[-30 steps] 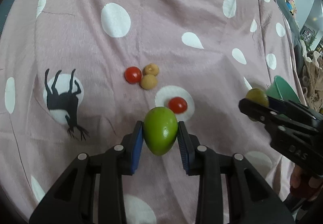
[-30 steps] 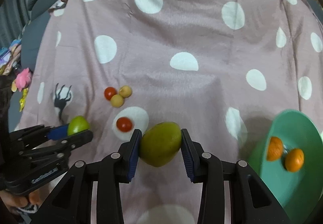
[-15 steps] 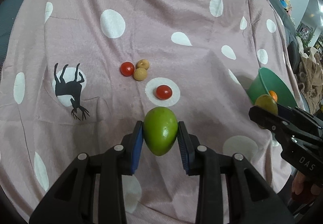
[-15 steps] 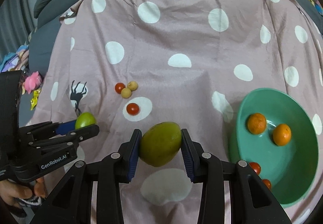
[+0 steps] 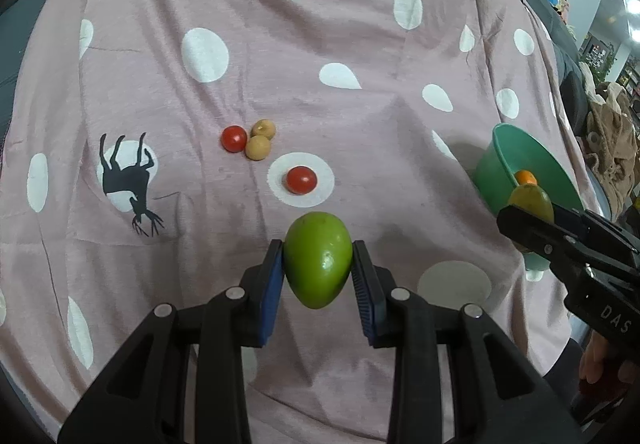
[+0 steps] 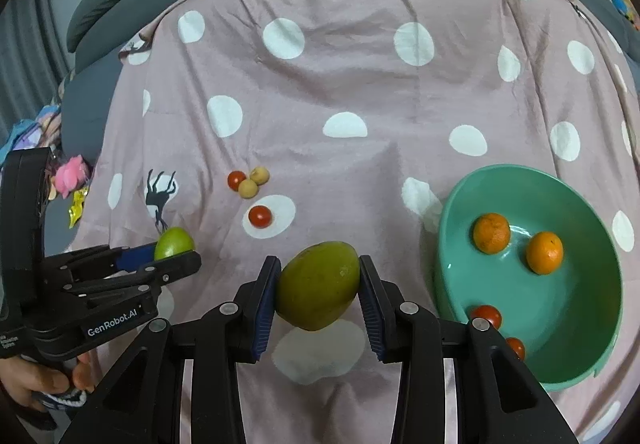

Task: Organize fruits
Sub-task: 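Carry the green mango and yellow plum toward the green bowl, then open the left tool over the bowl while the right tool releases the plum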

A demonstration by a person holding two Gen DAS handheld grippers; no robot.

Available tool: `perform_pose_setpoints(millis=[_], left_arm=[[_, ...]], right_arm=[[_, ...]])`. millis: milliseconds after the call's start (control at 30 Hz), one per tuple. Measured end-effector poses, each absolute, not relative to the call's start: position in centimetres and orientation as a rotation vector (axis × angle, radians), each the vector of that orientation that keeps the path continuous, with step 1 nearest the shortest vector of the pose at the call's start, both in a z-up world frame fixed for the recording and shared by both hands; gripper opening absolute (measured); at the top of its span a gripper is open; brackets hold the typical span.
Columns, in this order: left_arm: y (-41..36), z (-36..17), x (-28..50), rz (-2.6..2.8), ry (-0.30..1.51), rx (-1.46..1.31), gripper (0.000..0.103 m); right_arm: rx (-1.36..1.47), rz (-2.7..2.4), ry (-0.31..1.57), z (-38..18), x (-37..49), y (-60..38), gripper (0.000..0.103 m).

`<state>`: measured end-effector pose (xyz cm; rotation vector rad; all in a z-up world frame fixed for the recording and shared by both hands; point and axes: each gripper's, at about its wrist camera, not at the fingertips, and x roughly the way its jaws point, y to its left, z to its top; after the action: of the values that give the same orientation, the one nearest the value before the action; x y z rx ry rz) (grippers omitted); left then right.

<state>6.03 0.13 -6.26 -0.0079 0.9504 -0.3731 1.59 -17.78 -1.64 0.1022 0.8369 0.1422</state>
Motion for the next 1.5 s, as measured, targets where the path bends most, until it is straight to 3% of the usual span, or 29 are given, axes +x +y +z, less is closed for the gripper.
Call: perform_pose_setpoints(millis=[900, 1500], left_arm=[[-12.1, -3.8, 6.5, -0.569, 0.870, 0.159, 0.033], [-20.6, -4.9, 7.0, -0.670, 0.857, 0.272, 0.033]], right_arm=[[0.230, -0.019, 0.754, -0.6, -0.5, -27.0, 0.040], [0.326, -0.152, 0.747, -1.9, -1.6, -33.9, 0.040]])
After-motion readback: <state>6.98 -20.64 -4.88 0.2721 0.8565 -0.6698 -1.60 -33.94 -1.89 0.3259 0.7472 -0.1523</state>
